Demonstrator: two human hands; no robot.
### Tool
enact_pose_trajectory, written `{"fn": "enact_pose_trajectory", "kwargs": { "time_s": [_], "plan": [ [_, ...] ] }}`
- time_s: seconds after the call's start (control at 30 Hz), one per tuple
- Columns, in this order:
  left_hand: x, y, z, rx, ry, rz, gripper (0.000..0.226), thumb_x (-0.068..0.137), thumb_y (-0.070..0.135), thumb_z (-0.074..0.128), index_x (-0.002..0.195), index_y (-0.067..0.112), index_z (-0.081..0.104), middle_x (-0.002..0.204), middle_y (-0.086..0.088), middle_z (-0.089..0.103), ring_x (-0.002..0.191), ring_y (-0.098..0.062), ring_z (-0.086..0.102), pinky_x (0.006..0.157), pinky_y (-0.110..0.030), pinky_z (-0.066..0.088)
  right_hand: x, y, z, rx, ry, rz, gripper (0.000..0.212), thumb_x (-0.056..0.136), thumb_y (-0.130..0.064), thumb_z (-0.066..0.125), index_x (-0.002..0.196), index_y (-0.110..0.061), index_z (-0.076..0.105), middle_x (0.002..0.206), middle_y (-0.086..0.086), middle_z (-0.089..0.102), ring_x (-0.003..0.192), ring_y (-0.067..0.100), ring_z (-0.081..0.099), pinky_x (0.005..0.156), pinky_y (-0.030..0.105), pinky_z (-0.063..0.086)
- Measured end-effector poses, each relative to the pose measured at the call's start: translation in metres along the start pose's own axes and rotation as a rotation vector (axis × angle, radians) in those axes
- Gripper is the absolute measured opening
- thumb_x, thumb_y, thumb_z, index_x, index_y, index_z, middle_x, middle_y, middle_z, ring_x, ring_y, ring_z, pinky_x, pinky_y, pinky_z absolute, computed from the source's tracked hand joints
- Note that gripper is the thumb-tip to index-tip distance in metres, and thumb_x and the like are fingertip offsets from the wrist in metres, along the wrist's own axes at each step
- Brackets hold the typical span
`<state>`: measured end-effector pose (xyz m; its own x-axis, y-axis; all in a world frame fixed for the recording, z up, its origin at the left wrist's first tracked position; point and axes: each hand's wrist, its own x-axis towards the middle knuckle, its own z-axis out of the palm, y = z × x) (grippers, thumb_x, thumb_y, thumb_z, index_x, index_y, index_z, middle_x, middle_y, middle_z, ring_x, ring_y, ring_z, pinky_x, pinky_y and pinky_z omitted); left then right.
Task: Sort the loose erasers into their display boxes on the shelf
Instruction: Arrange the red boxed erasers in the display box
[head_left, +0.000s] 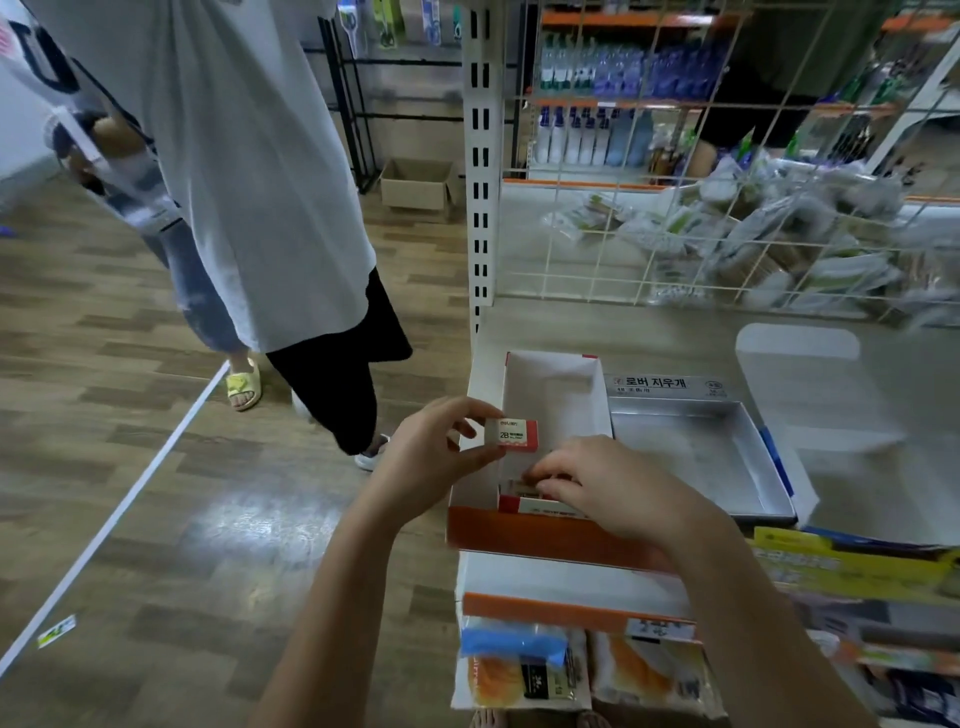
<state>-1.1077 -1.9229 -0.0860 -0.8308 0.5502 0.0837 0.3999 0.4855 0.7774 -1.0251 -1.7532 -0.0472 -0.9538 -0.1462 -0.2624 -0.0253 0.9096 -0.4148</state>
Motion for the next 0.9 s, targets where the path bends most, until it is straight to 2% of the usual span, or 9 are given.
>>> {"fn": "enact_pose_trajectory", "kwargs": {
  "time_s": [0.07,0.23,0.33,0.43,0.53,0.6,0.77,0.9],
  "plan": [
    [0.001,0.005,-0.003,0.057,-0.008,0.011,0.029,0.079,0.025,0.072,0.099,0.04,0.056,0.089,0.028,0.048,0.083,0.006,0.051,0.073,-0.017,0.048,-0.003,0.001,-0.002,0.003,0.052,-0.003,0.03,0.098,-0.026,0.044,0.123,-0.022,0.059,0.117,-0.003,0.059,0.103,0.01,0.052,0.085,0.019,0.039],
    [0.01,0.021,-0.011,0.2,-0.056,0.084,0.032,0.079,0.034,0.071,0.11,0.035,0.061,0.1,0.021,0.049,0.086,0.003,0.048,0.075,-0.018,0.046,-0.018,0.019,-0.018,0.063,0.269,0.079,0.024,0.094,-0.028,0.051,0.114,-0.025,0.063,0.106,-0.011,0.061,0.088,0.0,0.053,0.073,0.009,0.036],
    [0.017,0.036,-0.01,0.293,-0.151,0.148,0.034,0.081,0.035,0.069,0.115,0.033,0.061,0.104,0.019,0.048,0.085,0.003,0.043,0.071,-0.01,0.039,-0.026,0.032,-0.024,0.102,0.37,0.226,0.018,0.092,-0.028,0.054,0.105,-0.023,0.065,0.097,-0.012,0.06,0.083,0.001,0.053,0.074,0.014,0.043],
    [0.025,0.05,-0.002,0.39,-0.265,0.213,0.035,0.082,0.036,0.067,0.117,0.031,0.061,0.111,0.014,0.054,0.093,-0.001,0.04,0.079,-0.017,0.039,-0.027,0.039,-0.02,0.098,0.306,0.354,0.021,0.091,-0.034,0.054,0.098,-0.019,0.067,0.095,-0.003,0.067,0.084,0.01,0.059,0.079,0.027,0.049],
    [0.03,0.06,0.008,0.458,-0.387,0.197,0.035,0.084,0.035,0.065,0.118,0.032,0.059,0.113,0.013,0.056,0.093,-0.003,0.044,0.079,-0.021,0.043,-0.023,0.042,-0.012,0.109,0.235,0.389,0.025,0.092,-0.038,0.053,0.096,-0.017,0.068,0.092,-0.004,0.066,0.08,0.009,0.058,0.067,0.02,0.043],
    [0.033,0.062,0.015,0.471,-0.442,0.17,0.035,0.084,0.035,0.065,0.118,0.031,0.058,0.115,0.011,0.058,0.093,-0.006,0.049,0.078,-0.022,0.046,-0.021,0.042,-0.01,0.104,0.234,0.396,0.027,0.091,-0.04,0.052,0.096,-0.019,0.068,0.093,-0.003,0.066,0.08,0.009,0.057,0.064,0.02,0.038],
    [0.035,0.063,0.029,0.524,-0.512,0.175,0.037,0.083,0.039,0.065,0.118,0.029,0.058,0.112,0.009,0.058,0.089,-0.006,0.046,0.07,-0.02,0.037,-0.019,0.042,-0.01,0.128,0.244,0.419,0.026,0.091,-0.038,0.054,0.097,-0.017,0.069,0.097,-0.001,0.068,0.086,0.013,0.06,0.076,0.027,0.045],
    [0.036,0.064,0.032,0.552,-0.538,0.203,0.036,0.085,0.036,0.064,0.119,0.027,0.058,0.111,0.008,0.057,0.088,-0.006,0.043,0.071,-0.02,0.035,-0.017,0.042,-0.009,0.145,0.241,0.44,0.023,0.09,-0.037,0.056,0.093,-0.018,0.068,0.095,0.0,0.068,0.085,0.014,0.06,0.078,0.029,0.047]
  ]
}}
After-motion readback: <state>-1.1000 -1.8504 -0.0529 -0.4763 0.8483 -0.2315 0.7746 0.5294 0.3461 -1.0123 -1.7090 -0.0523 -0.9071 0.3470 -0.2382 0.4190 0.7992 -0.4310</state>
